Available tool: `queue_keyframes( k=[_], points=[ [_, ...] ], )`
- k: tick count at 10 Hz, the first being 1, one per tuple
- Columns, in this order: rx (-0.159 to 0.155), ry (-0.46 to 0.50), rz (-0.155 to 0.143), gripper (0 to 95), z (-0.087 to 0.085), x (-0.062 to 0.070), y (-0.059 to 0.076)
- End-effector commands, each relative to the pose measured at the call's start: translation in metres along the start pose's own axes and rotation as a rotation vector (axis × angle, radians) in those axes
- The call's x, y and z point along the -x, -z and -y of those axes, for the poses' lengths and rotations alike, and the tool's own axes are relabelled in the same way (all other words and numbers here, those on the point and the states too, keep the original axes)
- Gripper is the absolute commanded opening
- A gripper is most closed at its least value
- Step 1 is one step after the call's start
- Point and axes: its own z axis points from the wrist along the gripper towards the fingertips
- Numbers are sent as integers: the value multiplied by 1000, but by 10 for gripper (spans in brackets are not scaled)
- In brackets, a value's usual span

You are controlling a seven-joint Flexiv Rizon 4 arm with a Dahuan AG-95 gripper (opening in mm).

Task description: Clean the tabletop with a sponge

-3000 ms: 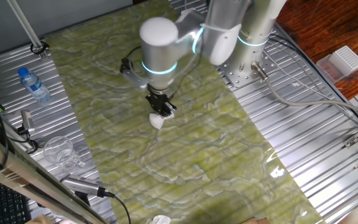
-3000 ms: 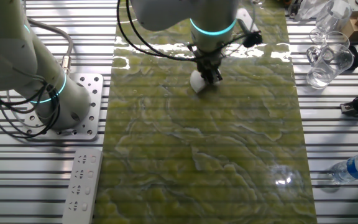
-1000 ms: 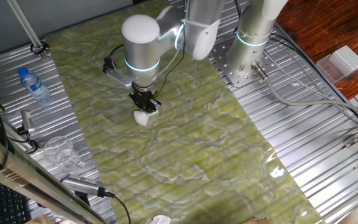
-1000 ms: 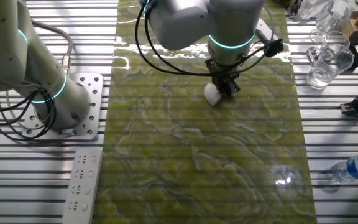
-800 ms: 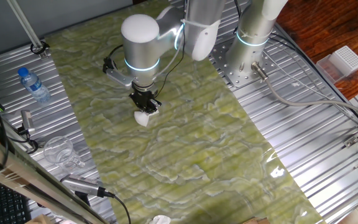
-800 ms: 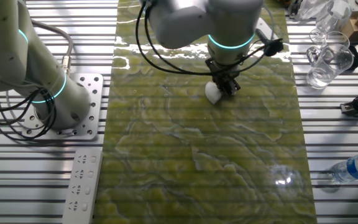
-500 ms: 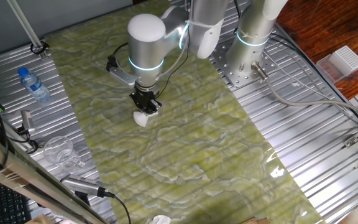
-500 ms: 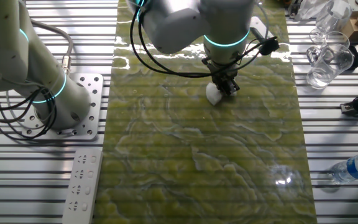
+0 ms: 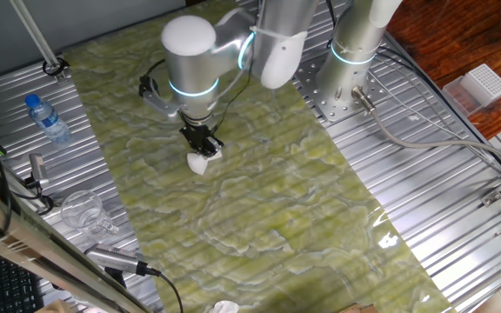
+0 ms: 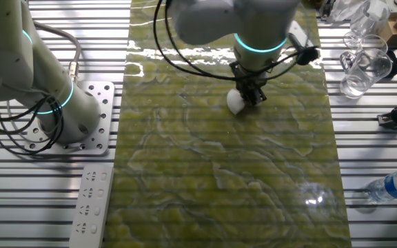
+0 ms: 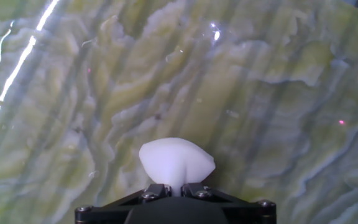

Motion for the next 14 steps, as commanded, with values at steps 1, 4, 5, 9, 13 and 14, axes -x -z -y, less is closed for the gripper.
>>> queue_keyframes(
  k=[1, 4, 5, 9, 13, 14],
  points=[
    [36, 8, -40, 0, -2, 1, -2],
    [45, -20, -41, 0, -2, 1, -2],
    [44, -45, -41, 0, -2, 1, -2],
    [36, -53, -45, 0, 0, 4, -1],
    [21, -52, -57, 0, 12, 22, -5],
    [17, -46, -60, 0, 15, 25, -7]
  ],
)
